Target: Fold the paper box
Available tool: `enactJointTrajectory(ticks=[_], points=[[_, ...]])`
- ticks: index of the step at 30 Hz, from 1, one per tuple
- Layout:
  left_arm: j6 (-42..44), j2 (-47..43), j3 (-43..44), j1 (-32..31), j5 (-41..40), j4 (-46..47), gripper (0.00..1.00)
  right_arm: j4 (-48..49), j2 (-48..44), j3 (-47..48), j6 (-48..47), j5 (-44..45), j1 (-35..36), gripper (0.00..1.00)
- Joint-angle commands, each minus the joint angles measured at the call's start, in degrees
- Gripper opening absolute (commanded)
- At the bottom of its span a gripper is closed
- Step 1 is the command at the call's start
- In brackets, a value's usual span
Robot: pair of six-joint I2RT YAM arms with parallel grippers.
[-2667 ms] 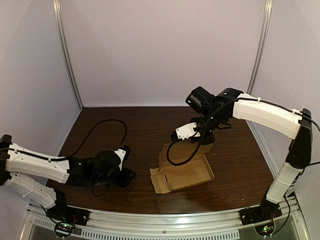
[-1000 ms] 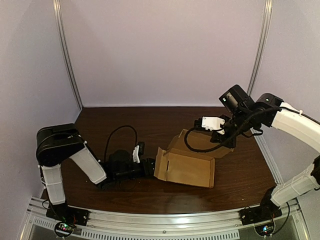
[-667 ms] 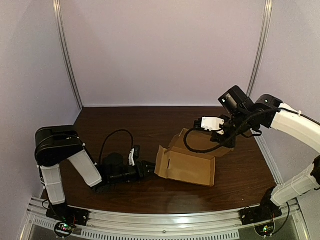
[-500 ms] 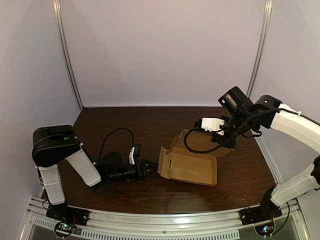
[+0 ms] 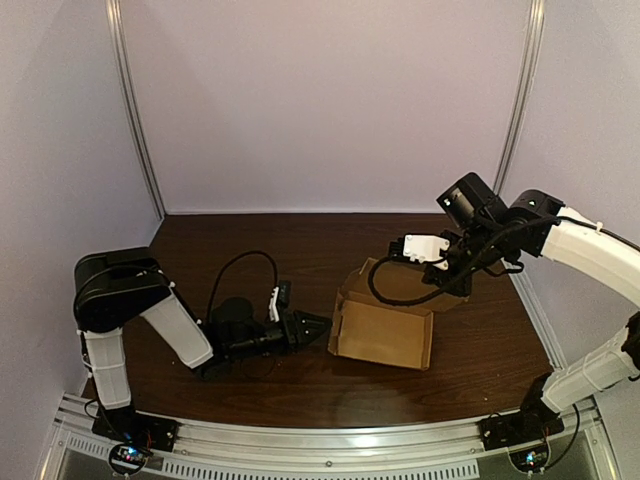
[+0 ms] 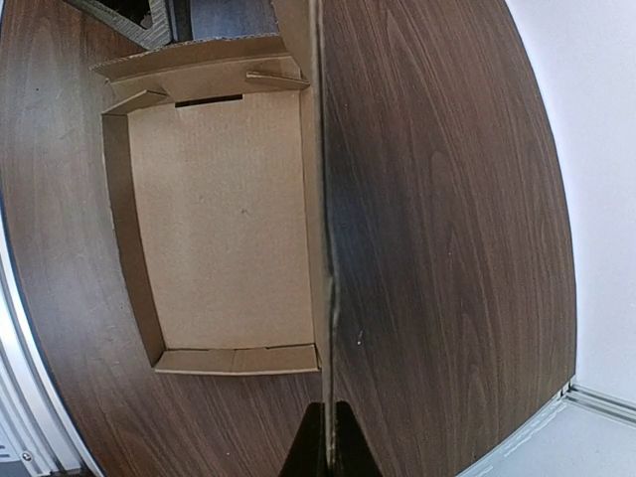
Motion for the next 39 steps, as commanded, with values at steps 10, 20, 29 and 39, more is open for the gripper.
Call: enactJointTrajectory(ticks=[10, 20, 29, 39], points=[[2.8, 3.2, 6.1, -1.4, 0.9, -4.7, 0.47, 0.9, -0.5, 1.1, 3.4, -4.3, 0.2, 0.00], [6.3, 3.6, 9.3, -2.6, -1.9, -12.3, 0.47, -3.0, 5.6, 9.4, 9.4, -7.5, 0.1, 0.00], [6.4, 4.2, 6.5, -2.5, -4.3, -9.3, 0.46, -5.6, 9.9, 13.4, 9.9, -7.3, -0.6, 0.00], [10.4, 5.1, 13.1, -2.5, -4.5, -21.1, 0.42, -8.5, 10.0, 16.4, 11.4, -14.8, -0.7, 0.00]])
